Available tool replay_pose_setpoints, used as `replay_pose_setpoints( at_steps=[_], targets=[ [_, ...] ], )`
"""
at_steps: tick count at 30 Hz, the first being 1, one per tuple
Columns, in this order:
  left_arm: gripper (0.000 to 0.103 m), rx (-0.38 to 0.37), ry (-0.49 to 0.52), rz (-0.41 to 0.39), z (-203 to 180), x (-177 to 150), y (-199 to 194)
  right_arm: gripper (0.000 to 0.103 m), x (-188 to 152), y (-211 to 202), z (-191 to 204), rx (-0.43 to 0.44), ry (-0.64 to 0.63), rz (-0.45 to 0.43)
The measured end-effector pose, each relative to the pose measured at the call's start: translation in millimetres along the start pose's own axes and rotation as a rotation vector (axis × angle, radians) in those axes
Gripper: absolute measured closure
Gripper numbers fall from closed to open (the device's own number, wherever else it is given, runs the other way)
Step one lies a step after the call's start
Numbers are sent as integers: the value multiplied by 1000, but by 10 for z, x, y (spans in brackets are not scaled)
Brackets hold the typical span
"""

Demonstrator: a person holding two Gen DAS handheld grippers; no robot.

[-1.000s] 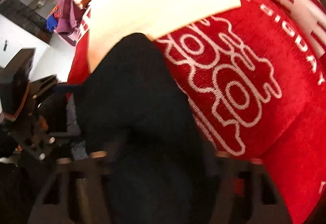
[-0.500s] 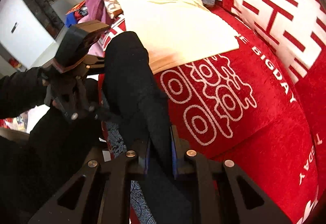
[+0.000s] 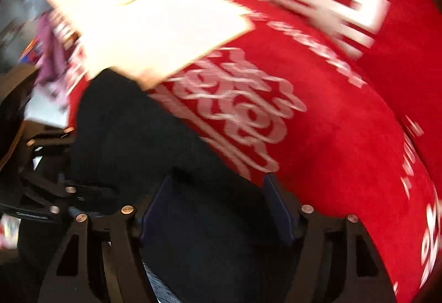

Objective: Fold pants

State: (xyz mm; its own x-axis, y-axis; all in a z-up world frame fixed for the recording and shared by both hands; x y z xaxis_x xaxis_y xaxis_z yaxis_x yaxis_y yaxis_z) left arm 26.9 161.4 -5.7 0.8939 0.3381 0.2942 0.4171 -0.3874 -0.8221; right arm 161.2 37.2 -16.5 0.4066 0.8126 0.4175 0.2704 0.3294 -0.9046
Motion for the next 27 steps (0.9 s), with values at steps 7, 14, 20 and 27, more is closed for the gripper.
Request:
replay_pose_setpoints(
  at_steps=[7,14,20,27],
  targets=[
    [65,12,33,-53,-294,172,-196,27,-856,147,-653,-31,335,82],
    [85,88,64,-39,-558,243,-285,14,-1404,-79,-60,-86,272,-8],
    [86,157,138,-23,-990,304,-251,12,-1894,-313,234,-22,220,43],
    [86,85,250,-39,-2003,538,-384,12,-2150,-839,-218,-21,345,-70]
  ],
)
Point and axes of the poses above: each gripper's, at about its wrist camera, not at the fingertips, and y roughly the way its jaws point, z to its left, x to its top, the point moved 7 cm from there along y, roughly the way its jaws point, and after that the axes turned 6 degrees about -x, right-handed, at the moved point
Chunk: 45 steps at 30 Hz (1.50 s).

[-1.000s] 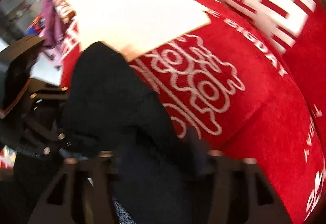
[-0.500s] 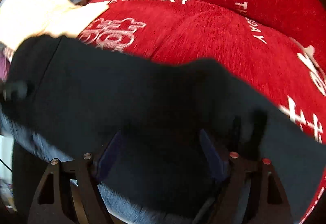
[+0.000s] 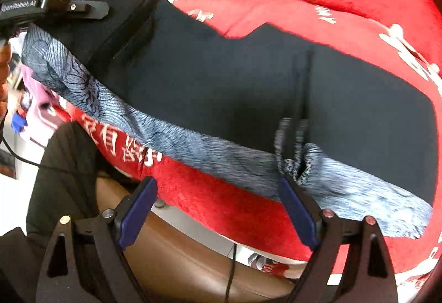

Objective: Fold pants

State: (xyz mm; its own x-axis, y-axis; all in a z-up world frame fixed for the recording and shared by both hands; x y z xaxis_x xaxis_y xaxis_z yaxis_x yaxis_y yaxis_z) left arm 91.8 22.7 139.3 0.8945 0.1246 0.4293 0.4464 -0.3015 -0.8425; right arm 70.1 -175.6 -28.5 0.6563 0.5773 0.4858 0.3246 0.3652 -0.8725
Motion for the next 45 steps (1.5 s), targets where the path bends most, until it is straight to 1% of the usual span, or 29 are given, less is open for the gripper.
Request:
replay_pose_setpoints(
  at_steps=[3,4,6,7,8,9,12,13,15,17,19,21,22,24,25,26,27,28,29,30,31,33,36,38,39,40,41,43,45],
  targets=[
    [86,-71,50,-2,-535,275,-15,11,23,-196,-210,-25,35,-39],
    [86,-89,71,7,-748,368,19,11,31,-251,-254,-18,41,-49],
    [86,-103,111,23,-1039,463,101,11,46,-435,-372,2,61,-89],
    [86,-104,134,32,-1188,498,167,11,50,-553,-446,8,69,-118],
    [86,-104,159,45,-1352,519,245,11,46,-652,-529,-7,73,-145],
    [86,-103,180,58,-1481,519,313,11,26,-721,-630,-46,76,-161],
    [86,-96,256,105,-1893,480,608,11,-92,-760,-920,-142,99,-152],
    [86,-91,279,134,-2033,449,759,11,-153,-752,-1049,-161,119,-142],
    [86,-82,300,176,-2189,400,983,11,-280,-711,-1276,-164,182,-122],
    [86,-63,325,227,-2330,351,1287,11,-358,-664,-1400,-152,226,-118],
    [86,-28,346,273,-2381,301,1556,11,-434,-616,-1485,-152,251,-113],
    [84,2,344,324,-2377,249,1829,11,-498,-558,-1532,-146,263,-108],
    [83,3,331,362,-2360,190,1984,11,-515,-519,-1536,-139,271,-104],
    [81,6,306,404,-2321,122,2173,12,-523,-435,-1554,-125,286,-99],
    [75,-1,275,412,-2277,87,2240,12,-528,-413,-1558,-119,291,-96],
    [72,-18,255,411,-2276,92,2252,12,-521,-393,-1569,-108,294,-96],
    [60,-51,237,415,-2298,104,2237,12,-518,-389,-1580,-97,293,-98],
    [45,-82,225,424,-2315,108,2218,11,-494,-393,-1580,-80,286,-105],
    [37,-127,205,440,-2352,106,2177,11,-466,-413,-1587,-62,276,-118],
    [26,-141,195,446,-2382,120,2140,12,-449,-435,-1582,-48,269,-128],
    [23,-125,198,428,-2390,154,2053,11,-423,-438,-1586,-44,262,-132],
    [23,-122,216,387,-2385,240,1909,11,-379,-448,-1564,-44,235,-143],
    [23,-192,189,342,-2329,338,1637,11,-323,-437,-1537,7,227,-159],
    [23,-221,160,297,-2156,368,1446,11,-294,-444,-1534,58,240,-166],
    [23,-213,152,276,-2057,375,1406,11,-283,-465,-1537,93,251,-178],
    [23,-183,140,254,-1901,347,1363,11,-276,-502,-1545,137,267,-195],
    [23,-135,127,234,-1697,294,1332,11,-273,-543,-1569,185,289,-212],
    [23,-39,113,210,-1372,173,1340,11,-270,-573,-1609,237,325,-230],
    [23,68,78,192,-1009,30,1363,11,-244,-535,-1678,244,358,-223]
  ],
)
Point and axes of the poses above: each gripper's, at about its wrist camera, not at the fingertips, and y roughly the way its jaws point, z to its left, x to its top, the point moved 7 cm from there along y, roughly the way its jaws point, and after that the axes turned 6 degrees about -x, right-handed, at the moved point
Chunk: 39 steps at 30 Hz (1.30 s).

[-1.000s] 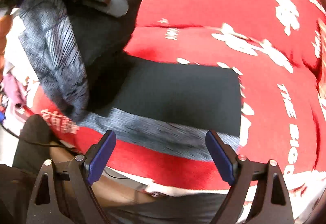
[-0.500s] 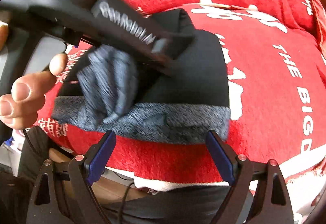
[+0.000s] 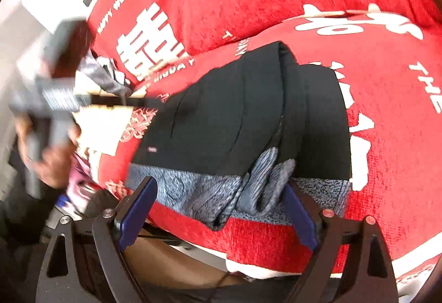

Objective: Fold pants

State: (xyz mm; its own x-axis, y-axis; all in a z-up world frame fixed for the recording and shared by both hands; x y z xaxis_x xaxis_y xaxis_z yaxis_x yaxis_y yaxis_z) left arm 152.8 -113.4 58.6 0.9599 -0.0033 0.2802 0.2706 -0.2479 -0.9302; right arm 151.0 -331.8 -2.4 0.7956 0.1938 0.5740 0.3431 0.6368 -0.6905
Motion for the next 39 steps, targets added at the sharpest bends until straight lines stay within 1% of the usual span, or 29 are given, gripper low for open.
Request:
replay_pose_setpoints(
  at_steps=[1,2,4,6,7,8,9,10,11,12,13,14,15,16,19,21,24,25,26,27,28,30,31,32,33,34,36,37,39],
  targets=[
    [23,42,-32,1,168,-74,45,11,35,44,-38,-28,13,12],
    [23,53,-78,1,312,-147,91,11,71,84,-57,-48,16,22],
    [23,4,-165,-16,459,-236,140,11,144,182,-24,-82,-1,34],
    [23,-46,-248,-55,525,-273,175,11,185,307,39,-113,-27,58],
    [18,-56,-281,-69,531,-294,225,11,179,430,53,-162,-53,96],
    [12,-43,-288,-65,522,-311,291,12,166,519,83,-219,-89,118],
    [3,-16,-282,-64,505,-313,344,12,159,580,151,-268,-146,119],
    [2,13,-267,-83,477,-296,364,14,151,602,206,-287,-182,119],
    [2,25,-245,-97,441,-277,348,37,141,623,263,-298,-211,124],
    [2,27,-229,-96,421,-255,341,52,147,608,273,-323,-219,129],
    [2,13,-213,-88,362,-224,322,71,186,536,246,-330,-196,119],
    [2,-8,-200,-83,304,-198,287,81,243,418,216,-292,-153,98],
    [2,-17,-189,-89,261,-180,245,83,299,288,177,-271,-127,75],
    [2,-31,-171,-106,207,-152,177,84,334,200,155,-281,-124,59],
    [2,-46,-138,-149,105,-61,15,85,437,-67,18,-356,-111,15],
    [2,-46,-133,-151,94,-12,27,85,445,-95,-152,-330,-59,41],
    [2,-8,-136,-93,139,-17,233,82,331,85,-321,-314,-2,93],
    [2,11,-141,-65,176,-52,321,75,279,150,-375,-312,18,111],
    [2,17,-146,-46,202,-80,376,71,267,165,-440,-323,46,107],
    [2,3,-154,-40,210,-107,390,58,296,127,-503,-328,80,86],
    [2,-14,-175,-45,230,-121,361,52,329,89,-549,-332,101,64],
    [2,-7,-193,-74,266,-92,285,52,434,-123,-643,-394,123,-11],
    [2,0,-198,-94,290,-52,243,51,469,-190,-641,-423,114,-33],
    [2,10,-209,-107,318,2,218,51,540,-284,-609,-478,79,-62],
    [2,17,-225,-115,345,49,207,51,620,-338,-508,-520,13,-85],
    [2,24,-254,-122,377,116,205,51,669,-350,-390,-529,-45,-94],
    [2,45,-295,-131,411,224,209,37,776,-267,-138,-530,-153,-98],
    [2,69,-307,-134,442,268,210,25,838,-165,12,-513,-208,-102],
    [2,127,-317,-144,492,340,204,23,945,74,177,-457,-277,-85]
  ],
)
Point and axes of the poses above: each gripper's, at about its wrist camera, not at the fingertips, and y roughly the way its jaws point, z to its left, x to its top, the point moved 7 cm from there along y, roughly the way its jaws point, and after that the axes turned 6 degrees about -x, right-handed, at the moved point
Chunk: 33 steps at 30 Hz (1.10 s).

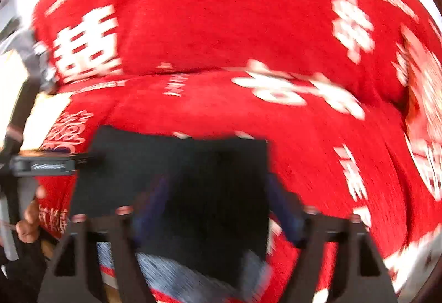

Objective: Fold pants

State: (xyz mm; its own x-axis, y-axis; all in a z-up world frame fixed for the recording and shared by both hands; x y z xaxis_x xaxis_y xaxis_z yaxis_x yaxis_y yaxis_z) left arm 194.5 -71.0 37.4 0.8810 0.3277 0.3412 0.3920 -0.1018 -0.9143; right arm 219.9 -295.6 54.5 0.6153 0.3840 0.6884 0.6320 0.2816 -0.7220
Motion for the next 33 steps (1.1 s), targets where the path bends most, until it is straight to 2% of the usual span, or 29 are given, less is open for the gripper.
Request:
replay_pose_setpoints(
  at_steps=[3,5,7,10,13,16,18,21,25,26,27,28,31,33],
  targets=[
    [2,58,-2,-4,62,65,39,23,100,371,48,1,-17,60],
    [2,105,10,41,102,75,169,23,80,731,-88,0,22,147],
    [2,104,28,60,113,67,277,22,35,937,-191,41,86,203],
    [2,101,40,43,80,91,303,22,29,1006,-280,64,114,214],
    [2,87,58,42,79,78,246,22,21,888,-311,25,82,206],
    [2,44,30,55,140,-11,142,22,-79,519,-447,-28,93,147],
    [2,24,14,55,208,-127,74,22,-263,257,-551,-48,135,126],
    [2,-1,-4,49,292,-276,7,21,-778,-124,-703,-53,199,140],
    [2,5,-3,30,281,-362,-35,22,-1265,-289,-762,-28,290,191],
    [2,11,6,27,255,-368,-32,23,-1334,-275,-750,5,325,197],
    [2,10,13,29,226,-377,-26,34,-1375,-226,-724,54,361,211],
    [2,9,19,29,195,-393,-28,50,-1397,-182,-705,86,385,229],
    [2,17,40,21,182,-434,-71,61,-1336,-62,-616,166,449,226],
    [2,18,44,29,204,-468,-86,72,-1274,-38,-572,181,462,222]
  ],
)
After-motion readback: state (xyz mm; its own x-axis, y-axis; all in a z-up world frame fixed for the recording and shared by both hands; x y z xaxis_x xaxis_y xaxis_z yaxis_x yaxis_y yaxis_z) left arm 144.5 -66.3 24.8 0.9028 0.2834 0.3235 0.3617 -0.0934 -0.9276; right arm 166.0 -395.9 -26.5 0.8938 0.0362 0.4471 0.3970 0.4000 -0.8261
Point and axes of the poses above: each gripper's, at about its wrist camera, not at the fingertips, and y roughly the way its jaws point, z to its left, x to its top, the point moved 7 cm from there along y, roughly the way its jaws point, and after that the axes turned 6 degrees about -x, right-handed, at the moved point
